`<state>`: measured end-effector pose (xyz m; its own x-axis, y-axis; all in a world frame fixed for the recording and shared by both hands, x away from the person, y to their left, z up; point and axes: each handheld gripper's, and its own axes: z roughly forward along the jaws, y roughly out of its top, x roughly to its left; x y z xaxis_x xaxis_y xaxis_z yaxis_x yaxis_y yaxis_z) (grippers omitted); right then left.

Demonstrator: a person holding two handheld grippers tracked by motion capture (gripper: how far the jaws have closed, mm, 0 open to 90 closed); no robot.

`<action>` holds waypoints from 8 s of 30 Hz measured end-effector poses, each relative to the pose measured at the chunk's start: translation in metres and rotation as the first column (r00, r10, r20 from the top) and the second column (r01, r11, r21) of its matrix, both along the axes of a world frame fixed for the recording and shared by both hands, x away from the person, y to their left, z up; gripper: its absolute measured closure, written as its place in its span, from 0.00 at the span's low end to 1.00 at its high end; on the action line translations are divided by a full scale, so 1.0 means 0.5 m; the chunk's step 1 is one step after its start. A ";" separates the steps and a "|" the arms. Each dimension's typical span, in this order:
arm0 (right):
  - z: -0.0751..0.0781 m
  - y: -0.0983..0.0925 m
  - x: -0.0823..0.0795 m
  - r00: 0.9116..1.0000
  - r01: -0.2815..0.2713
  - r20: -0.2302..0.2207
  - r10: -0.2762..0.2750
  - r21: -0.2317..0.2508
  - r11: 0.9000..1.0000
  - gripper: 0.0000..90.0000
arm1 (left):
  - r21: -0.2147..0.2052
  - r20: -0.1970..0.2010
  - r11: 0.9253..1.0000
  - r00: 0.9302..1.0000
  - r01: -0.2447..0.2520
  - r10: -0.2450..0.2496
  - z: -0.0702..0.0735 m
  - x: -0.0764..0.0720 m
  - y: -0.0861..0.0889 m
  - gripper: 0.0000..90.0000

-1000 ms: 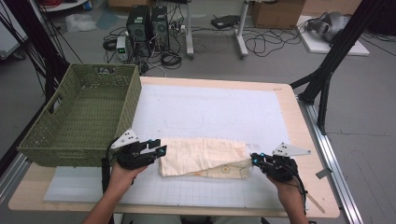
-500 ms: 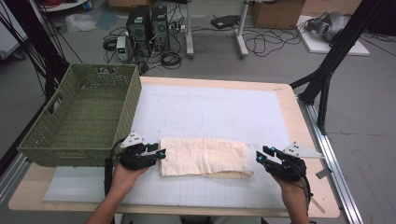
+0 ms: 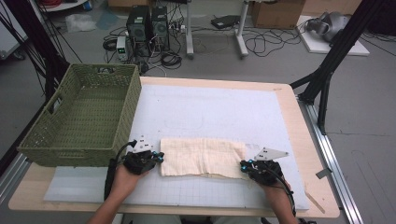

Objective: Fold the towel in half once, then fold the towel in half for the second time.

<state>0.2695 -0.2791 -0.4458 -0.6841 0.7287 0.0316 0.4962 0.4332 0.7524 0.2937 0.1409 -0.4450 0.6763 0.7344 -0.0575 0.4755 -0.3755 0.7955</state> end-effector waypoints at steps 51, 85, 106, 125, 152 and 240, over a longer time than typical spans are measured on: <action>0.029 -0.025 0.063 0.976 0.210 0.050 -0.214 0.067 0.975 0.54 | -0.151 -0.008 0.984 0.995 -0.099 0.099 0.017 0.042 0.004 0.47; 0.000 0.055 0.144 0.966 0.236 0.152 -0.209 -0.187 0.954 0.90 | -0.020 0.071 0.984 0.982 -0.175 0.176 -0.009 0.122 -0.039 0.90; 0.065 -0.040 0.056 0.949 0.244 0.196 -0.246 0.036 0.969 0.24 | -0.280 0.153 0.957 0.981 -0.071 0.118 0.057 0.069 0.003 0.22; 0.066 -0.069 0.017 0.947 0.217 0.223 -0.232 0.093 0.972 0.13 | -0.304 0.174 0.952 0.980 -0.037 0.093 0.055 0.044 0.004 0.22; 0.064 -0.064 0.017 0.949 0.219 0.208 -0.236 0.100 0.971 0.13 | -0.284 0.145 0.958 0.985 -0.049 0.094 0.048 0.049 0.006 0.22; 0.011 0.010 0.194 0.998 0.066 0.007 -0.066 -0.061 0.996 0.95 | -0.140 0.086 0.990 0.996 0.002 0.011 0.013 0.124 -0.014 0.93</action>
<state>0.3663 -0.2741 -0.4401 -0.6342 0.7729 -0.0177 0.5214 0.4445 0.7284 0.3557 0.1337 -0.4384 0.6800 0.7262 -0.1013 0.4038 -0.2556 0.8784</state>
